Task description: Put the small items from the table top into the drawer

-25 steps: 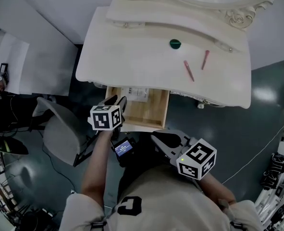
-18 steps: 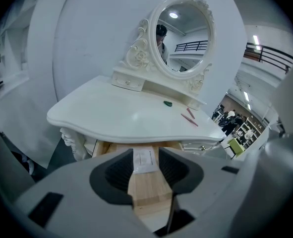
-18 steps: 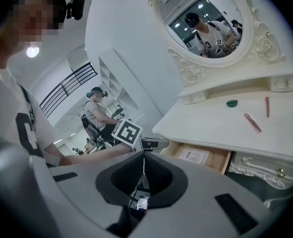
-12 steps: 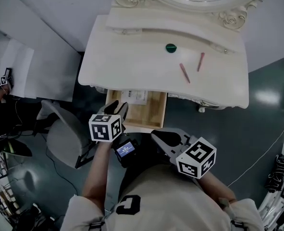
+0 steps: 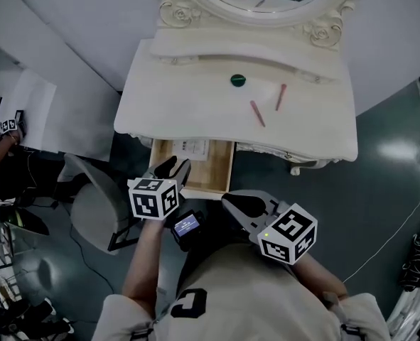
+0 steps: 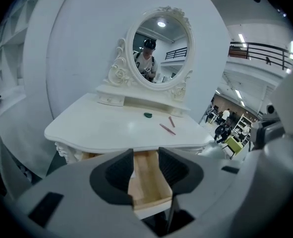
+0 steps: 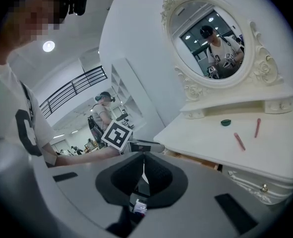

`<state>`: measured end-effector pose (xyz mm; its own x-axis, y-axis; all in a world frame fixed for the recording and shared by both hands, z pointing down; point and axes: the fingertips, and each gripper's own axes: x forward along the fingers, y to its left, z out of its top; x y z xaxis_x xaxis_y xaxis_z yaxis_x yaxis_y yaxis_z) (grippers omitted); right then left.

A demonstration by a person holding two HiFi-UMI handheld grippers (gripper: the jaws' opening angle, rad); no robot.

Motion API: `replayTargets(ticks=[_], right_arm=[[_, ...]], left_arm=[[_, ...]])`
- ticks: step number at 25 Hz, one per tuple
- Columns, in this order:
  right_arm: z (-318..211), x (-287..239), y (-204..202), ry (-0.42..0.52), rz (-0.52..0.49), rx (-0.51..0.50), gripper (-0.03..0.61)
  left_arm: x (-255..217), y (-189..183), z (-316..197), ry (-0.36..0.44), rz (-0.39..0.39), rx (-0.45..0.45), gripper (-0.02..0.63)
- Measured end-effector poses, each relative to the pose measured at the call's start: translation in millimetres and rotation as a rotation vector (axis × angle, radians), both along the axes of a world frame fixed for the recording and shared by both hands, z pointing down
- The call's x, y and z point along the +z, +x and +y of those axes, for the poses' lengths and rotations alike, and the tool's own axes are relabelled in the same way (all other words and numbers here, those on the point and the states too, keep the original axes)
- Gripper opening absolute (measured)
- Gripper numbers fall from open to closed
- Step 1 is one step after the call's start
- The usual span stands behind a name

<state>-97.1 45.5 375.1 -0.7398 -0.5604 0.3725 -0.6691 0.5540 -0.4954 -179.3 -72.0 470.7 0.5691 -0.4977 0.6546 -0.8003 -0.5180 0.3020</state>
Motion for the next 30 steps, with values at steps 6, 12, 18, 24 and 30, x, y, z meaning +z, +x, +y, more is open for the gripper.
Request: replayTargets(ticks=[6, 12, 18, 24, 30], right_arm=[[19.2, -11.4, 30.4, 0.036, 0.001, 0.018, 0.028], [34.1, -15.7, 55.5, 0.060, -0.004, 0.015, 0.028], [47.6, -19.4, 79.7, 0.086, -0.017, 0.016, 0.028], [59.2, -27.2, 95.6, 0.118, -0.026, 0.025, 0.028], [73.3, -29.8, 108.4, 0.130, -0.028, 0.031, 0.028]], left_arm=[[-22.4, 28.2, 22.5, 0.046, 0.020, 0.005, 0.204], [-34.9, 55.8, 40.4, 0.077, 0.028, 0.009, 0.204], [-44.7, 80.6, 55.2, 0.104, 0.031, 0.016, 0.204], [-59.3, 99.5, 68.6, 0.147, 0.017, 0.055, 0.204], [-73.7, 107.2, 83.6, 0.213, -0.014, 0.080, 0.204]])
